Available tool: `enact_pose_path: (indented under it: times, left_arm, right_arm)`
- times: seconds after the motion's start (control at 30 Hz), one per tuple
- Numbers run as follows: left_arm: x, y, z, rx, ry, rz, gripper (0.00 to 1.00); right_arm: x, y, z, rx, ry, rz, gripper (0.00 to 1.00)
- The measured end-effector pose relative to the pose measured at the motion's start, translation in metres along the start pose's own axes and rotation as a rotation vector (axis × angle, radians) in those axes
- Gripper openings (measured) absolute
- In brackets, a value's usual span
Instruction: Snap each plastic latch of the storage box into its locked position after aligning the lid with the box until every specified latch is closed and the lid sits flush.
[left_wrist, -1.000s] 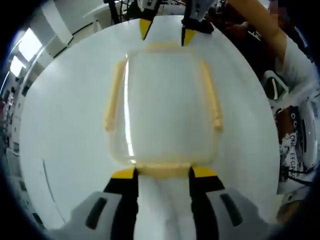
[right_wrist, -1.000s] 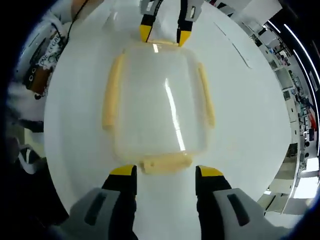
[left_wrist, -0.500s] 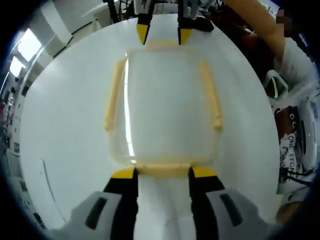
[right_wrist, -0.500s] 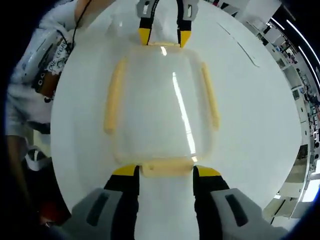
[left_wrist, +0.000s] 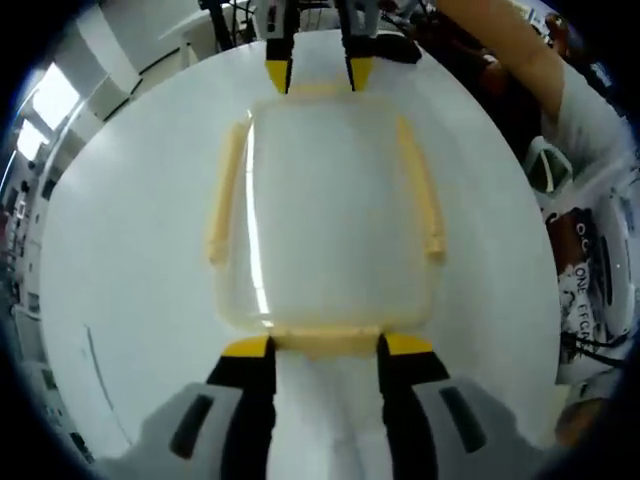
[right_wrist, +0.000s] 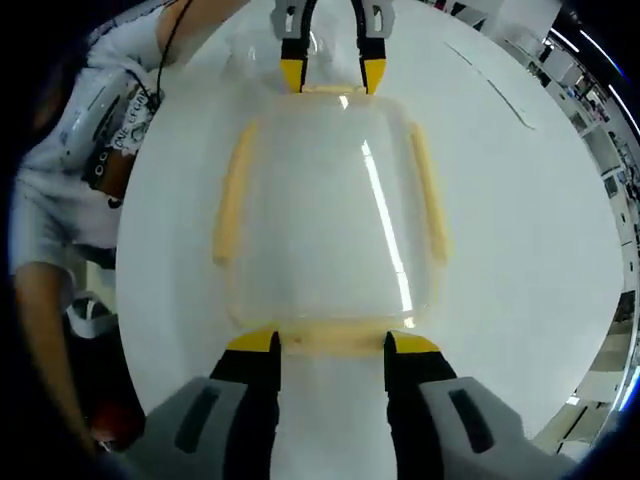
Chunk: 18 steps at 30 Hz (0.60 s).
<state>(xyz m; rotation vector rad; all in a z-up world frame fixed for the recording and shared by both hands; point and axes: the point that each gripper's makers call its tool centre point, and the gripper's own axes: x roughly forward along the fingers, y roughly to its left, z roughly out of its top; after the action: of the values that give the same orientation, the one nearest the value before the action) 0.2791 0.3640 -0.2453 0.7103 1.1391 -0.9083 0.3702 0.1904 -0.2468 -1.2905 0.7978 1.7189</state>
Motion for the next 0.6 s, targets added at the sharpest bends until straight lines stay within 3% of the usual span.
enact_pose_path:
  times: [0.6]
  left_arm:
    - [-0.0015,0.0,0.0029,-0.007,-0.039,-0.006,0.41]
  right_arm:
    - [0.0012,-0.0012,-0.0011,-0.001,0.022,0.009,0.42]
